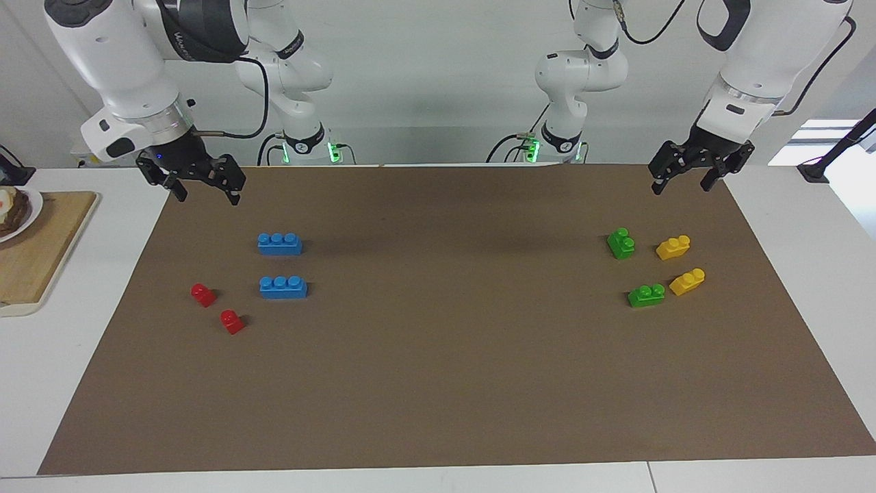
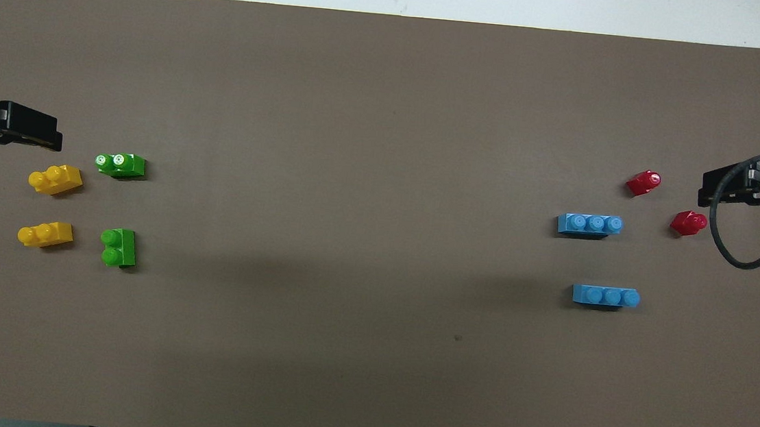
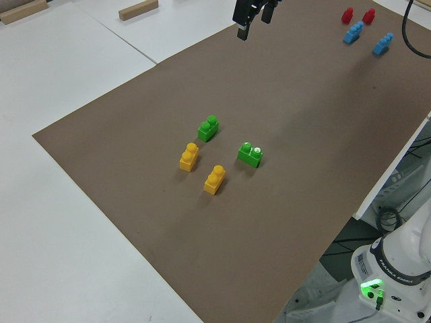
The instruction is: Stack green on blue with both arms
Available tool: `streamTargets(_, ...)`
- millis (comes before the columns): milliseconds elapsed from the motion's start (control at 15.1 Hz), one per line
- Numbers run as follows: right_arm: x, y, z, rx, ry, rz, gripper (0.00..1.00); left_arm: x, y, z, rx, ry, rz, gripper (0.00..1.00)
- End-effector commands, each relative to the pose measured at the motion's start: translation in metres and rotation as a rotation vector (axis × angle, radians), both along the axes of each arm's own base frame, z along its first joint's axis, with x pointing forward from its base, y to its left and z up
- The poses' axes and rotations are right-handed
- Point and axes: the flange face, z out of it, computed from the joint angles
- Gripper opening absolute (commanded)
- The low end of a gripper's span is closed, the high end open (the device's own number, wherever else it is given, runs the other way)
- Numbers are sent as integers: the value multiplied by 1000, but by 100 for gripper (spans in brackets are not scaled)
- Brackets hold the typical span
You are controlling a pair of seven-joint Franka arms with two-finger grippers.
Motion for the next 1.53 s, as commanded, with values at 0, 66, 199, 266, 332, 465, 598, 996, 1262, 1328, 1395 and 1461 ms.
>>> streamTargets(0, -6, -3, 0, -3, 7, 10, 100, -3, 4, -1, 19, -15, -12, 100)
streamTargets(66, -6, -3, 0, -3, 7, 10, 100, -3, 4, -1, 19, -15, -10, 100)
streamTargets(199, -6, -3, 0, -3, 7, 10, 100, -3, 4, -1, 19, -13, -10, 100)
streamTargets(266, -6, -3, 0, -3, 7, 10, 100, -3, 4, -1, 19, -13, -10, 100)
streamTargets(332, -6, -3, 0, -3, 7, 10, 100, -3, 5, -1, 19, -12, -9, 100)
streamTargets(465, -6, -3, 0, -3, 7, 10, 100, -4, 5, -2, 19, -9, -6, 100)
streamTargets(598, -6, -3, 0, -3, 7, 10, 100, -8, 5, -6, 20, 0, -3, 100)
streamTargets(996, -7, -15, 0, -3, 9, -11, 100, -11, 3, -9, 20, 8, 2, 100)
streamTargets(1262, -7, -14, 1, -3, 11, 1, 100, -14, 6, -14, 19, 16, 6, 100)
streamTargets(1328, -6, -16, 0, 1, 8, 2, 100, -16, 6, -14, 20, 17, 2, 100)
streamTargets(1395, -6, -19, 2, 6, 5, 16, 100, -17, 6, -18, 20, 17, -3, 100)
streamTargets(1461, -6, -19, 2, 6, 5, 25, 100, -17, 6, -22, 19, -4, -6, 100)
